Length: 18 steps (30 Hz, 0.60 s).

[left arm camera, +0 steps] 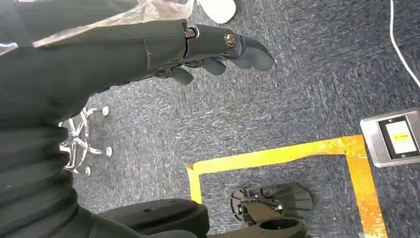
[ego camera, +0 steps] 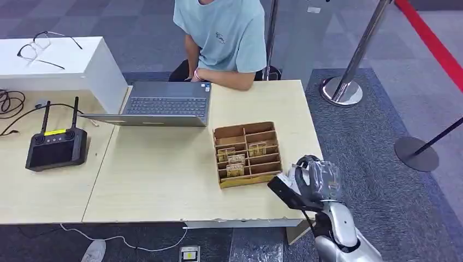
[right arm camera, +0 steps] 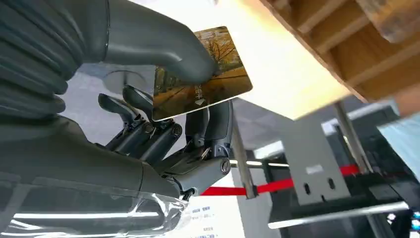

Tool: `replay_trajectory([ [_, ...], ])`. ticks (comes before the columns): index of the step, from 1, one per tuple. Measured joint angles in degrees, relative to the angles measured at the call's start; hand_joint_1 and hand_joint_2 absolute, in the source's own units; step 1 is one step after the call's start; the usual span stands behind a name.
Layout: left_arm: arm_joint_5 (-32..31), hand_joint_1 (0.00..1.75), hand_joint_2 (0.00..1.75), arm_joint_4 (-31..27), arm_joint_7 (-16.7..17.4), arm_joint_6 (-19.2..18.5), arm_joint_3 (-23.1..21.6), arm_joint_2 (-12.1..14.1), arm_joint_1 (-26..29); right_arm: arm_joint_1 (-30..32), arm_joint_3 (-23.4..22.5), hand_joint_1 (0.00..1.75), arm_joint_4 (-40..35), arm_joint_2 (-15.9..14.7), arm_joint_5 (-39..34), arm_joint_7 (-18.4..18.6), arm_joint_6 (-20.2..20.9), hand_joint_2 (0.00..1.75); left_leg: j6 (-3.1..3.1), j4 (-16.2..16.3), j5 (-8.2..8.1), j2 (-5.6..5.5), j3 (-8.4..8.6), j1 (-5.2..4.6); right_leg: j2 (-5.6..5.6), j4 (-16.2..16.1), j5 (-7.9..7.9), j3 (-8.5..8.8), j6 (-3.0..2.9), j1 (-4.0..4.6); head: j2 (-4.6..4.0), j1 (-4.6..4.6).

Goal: Pass the card to the sensor for recognition and then transmit it.

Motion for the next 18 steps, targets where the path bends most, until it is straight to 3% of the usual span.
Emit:
replay_trajectory([
  [11,-0.74,0.00,1.75,-0.02,-1.25,0.00,-0.04,-0.20,-0.06,-6.16,0.11,1.75,-2.27,1.77,-6.14,-3.91,2.66,1.75,0.00,0.00,0.00,0.00,0.00,0.01,0.00,0.01,0.00,0.01,0.00,0.01,0.00,0.00],
  [18,-0.79,0.00,1.75,-0.02,-1.33,0.00,-0.07,-0.37,-0.06,-7.94,0.37,1.75,-2.27,2.54,-7.13,-4.33,2.93,1.75,0.00,0.00,0.00,-0.01,-0.03,0.00,0.00,0.01,0.00,0.00,0.00,0.00,0.00,0.02],
])
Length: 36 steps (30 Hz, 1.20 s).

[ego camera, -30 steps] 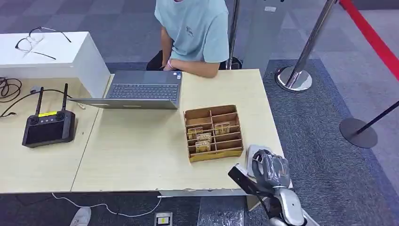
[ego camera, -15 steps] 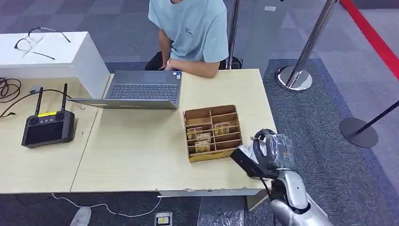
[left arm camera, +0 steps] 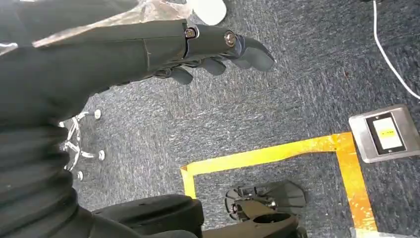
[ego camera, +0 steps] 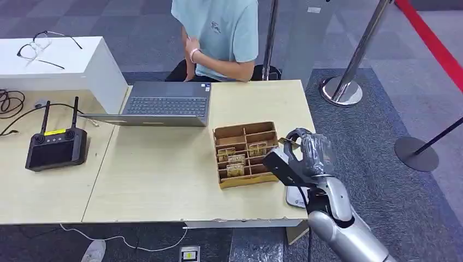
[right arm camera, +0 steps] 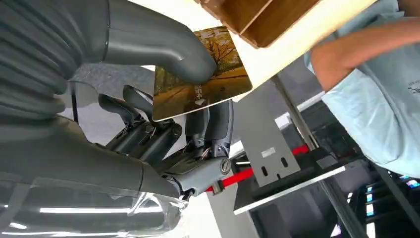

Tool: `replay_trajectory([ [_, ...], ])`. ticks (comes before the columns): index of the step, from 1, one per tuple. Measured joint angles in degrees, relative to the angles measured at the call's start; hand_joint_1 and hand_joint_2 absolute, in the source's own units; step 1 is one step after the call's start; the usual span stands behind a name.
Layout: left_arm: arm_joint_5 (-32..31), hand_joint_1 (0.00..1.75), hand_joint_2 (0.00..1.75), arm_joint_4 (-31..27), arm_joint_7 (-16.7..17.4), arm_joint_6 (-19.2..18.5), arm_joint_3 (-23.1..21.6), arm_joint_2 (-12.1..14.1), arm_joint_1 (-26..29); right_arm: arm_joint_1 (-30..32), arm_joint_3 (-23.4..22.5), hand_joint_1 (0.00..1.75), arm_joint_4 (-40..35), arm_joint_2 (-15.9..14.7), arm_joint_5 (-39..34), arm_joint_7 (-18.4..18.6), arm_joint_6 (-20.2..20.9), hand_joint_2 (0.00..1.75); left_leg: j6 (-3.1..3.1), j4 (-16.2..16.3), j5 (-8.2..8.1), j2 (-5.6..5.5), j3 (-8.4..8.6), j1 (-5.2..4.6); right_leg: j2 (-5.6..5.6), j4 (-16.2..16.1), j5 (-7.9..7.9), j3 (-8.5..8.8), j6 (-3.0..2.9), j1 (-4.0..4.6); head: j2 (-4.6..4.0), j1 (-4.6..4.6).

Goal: Pass the card to the sensor for recognition and then transmit it.

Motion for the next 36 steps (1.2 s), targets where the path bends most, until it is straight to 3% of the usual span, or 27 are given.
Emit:
replay_trajectory([
  [9,-0.37,0.00,1.75,0.00,0.07,-0.24,-0.02,-0.09,-0.05,-5.69,1.68,1.75,0.33,1.33,-8.35,-2.97,3.63,1.75,0.00,-0.01,0.00,0.01,-0.02,0.00,0.00,0.01,0.00,-0.01,0.00,0.01,0.00,-0.02],
  [16,-1.70,0.00,1.75,0.00,-0.04,-1.09,-0.85,-0.48,-0.24,-15.33,5.23,1.75,2.87,4.20,-12.66,-3.98,7.48,1.75,0.00,0.00,0.01,0.00,-0.03,0.00,0.00,0.03,0.00,-0.04,0.00,0.01,0.00,-0.02],
  [24,-1.84,0.00,1.75,0.00,0.37,-1.29,-1.42,-0.50,-0.38,-22.13,8.66,1.75,5.20,6.73,-13.03,-4.17,9.07,1.75,0.00,0.00,0.00,-0.01,-0.09,0.01,0.00,0.03,0.00,-0.09,0.00,0.01,0.00,-0.02],
  [36,-2.38,0.00,1.75,0.00,1.01,-1.66,-1.60,-0.46,-0.40,-25.05,11.80,1.75,9.25,9.11,-10.92,-4.65,8.41,1.75,0.00,0.00,0.00,-0.01,-0.10,0.01,0.00,0.03,0.00,-0.08,0.00,0.01,0.00,-0.02],
])
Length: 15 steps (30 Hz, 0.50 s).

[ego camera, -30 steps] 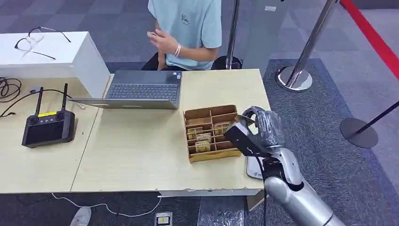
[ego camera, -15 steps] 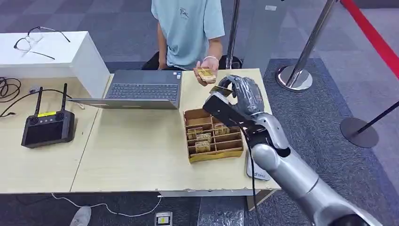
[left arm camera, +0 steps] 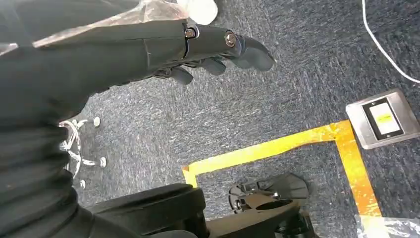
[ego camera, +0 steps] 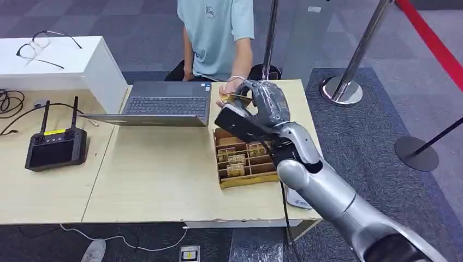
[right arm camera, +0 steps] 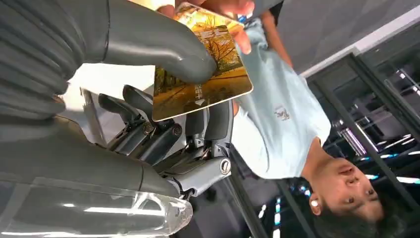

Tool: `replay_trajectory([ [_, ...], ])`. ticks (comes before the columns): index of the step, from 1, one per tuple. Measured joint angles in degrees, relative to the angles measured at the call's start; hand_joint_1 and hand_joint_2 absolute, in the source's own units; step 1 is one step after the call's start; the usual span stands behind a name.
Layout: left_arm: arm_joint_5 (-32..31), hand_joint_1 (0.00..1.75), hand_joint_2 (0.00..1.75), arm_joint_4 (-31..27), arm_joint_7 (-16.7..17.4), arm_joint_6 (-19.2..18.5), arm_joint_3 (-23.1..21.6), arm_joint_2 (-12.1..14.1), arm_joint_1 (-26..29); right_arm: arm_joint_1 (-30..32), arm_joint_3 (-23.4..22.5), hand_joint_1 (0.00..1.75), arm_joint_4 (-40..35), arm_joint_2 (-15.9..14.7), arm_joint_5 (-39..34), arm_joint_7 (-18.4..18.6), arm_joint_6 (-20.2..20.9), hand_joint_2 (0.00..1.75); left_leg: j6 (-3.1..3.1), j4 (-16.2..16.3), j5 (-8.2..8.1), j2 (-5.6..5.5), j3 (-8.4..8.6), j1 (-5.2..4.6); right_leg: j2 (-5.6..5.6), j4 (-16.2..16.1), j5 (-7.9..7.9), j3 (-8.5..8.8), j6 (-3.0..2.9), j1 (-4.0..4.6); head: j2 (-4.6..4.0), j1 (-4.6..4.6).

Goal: Pass the card to the sensor for recognition and then transmit it.

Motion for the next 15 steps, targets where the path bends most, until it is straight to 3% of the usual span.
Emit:
replay_trajectory([
  [13,-0.44,0.00,1.75,0.00,-0.61,0.04,-0.96,-0.02,0.00,-0.64,2.40,1.75,6.64,1.14,0.61,-0.13,-0.22,1.75,0.00,0.00,0.00,0.00,0.01,0.00,0.00,0.00,0.00,0.00,0.00,0.00,0.00,0.00],
  [14,-0.44,0.00,1.75,0.00,-0.53,0.04,-0.98,-0.02,0.00,-0.64,2.47,1.29,7.06,1.18,0.61,-0.20,-0.22,1.75,0.00,0.01,0.00,0.00,0.01,0.00,0.00,0.00,0.00,0.00,0.00,0.00,0.00,0.00],
  [15,-0.44,0.00,1.75,0.00,-0.28,0.02,-1.03,-0.02,-0.01,-0.63,2.53,0.68,7.41,1.20,0.61,-0.24,-0.24,1.75,0.00,0.00,0.00,0.00,0.01,0.00,0.00,0.00,0.00,0.00,0.00,0.00,0.00,0.00],
])
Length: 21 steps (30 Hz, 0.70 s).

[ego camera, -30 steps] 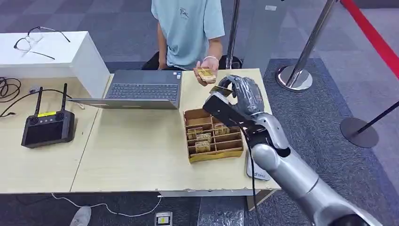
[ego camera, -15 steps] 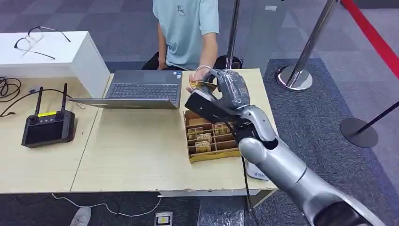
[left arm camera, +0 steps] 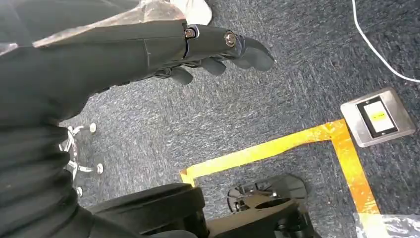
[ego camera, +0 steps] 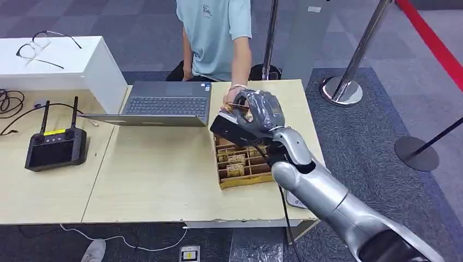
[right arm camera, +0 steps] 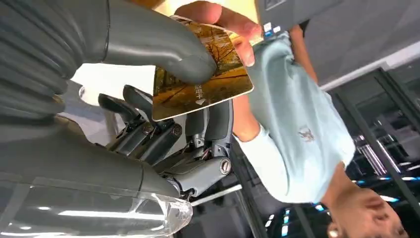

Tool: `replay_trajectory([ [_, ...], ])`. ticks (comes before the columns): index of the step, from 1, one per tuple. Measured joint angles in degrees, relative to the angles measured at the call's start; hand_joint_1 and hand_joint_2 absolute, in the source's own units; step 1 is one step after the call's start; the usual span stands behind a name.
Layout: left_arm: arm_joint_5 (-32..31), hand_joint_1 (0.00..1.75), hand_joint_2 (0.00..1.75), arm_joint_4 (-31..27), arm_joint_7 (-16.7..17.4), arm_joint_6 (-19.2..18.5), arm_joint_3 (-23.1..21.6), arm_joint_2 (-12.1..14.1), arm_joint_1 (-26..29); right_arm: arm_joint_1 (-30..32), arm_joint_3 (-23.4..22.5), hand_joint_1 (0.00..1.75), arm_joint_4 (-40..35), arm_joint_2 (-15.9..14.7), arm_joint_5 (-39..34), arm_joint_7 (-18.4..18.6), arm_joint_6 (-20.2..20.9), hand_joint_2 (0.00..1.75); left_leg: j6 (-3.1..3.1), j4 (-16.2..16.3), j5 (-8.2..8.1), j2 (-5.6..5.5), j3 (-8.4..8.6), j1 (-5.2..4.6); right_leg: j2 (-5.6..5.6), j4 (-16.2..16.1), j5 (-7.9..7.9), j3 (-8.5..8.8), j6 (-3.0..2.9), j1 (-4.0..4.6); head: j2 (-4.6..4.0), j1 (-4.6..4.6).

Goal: Pass the card to the sensor for recognition and then transmit it.

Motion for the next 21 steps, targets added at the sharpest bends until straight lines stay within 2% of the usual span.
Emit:
replay_trajectory([
  [1,0.00,0.00,1.75,0.00,0.26,-0.07,-0.04,0.00,0.00,0.02,0.11,0.02,0.39,0.02,-0.02,-0.04,0.00,1.75,0.00,0.00,0.00,0.00,-0.01,0.00,0.00,0.00,0.00,0.00,0.00,0.00,0.00,0.00],
  [11,0.15,0.00,1.75,0.00,0.96,-0.33,-0.22,0.02,0.04,0.12,1.38,0.00,3.43,0.35,0.35,-0.63,-0.66,1.75,0.00,0.00,0.00,0.00,0.00,0.00,0.00,0.00,0.00,-0.01,0.00,0.00,0.00,0.02],
  [21,0.68,0.00,1.75,0.00,0.06,-0.09,-0.22,0.02,0.05,1.45,1.95,0.00,0.80,0.33,3.04,-0.24,-0.61,1.75,0.00,0.01,0.00,0.01,0.01,0.01,0.01,0.00,0.00,-0.01,0.00,0.00,0.00,0.02],
])
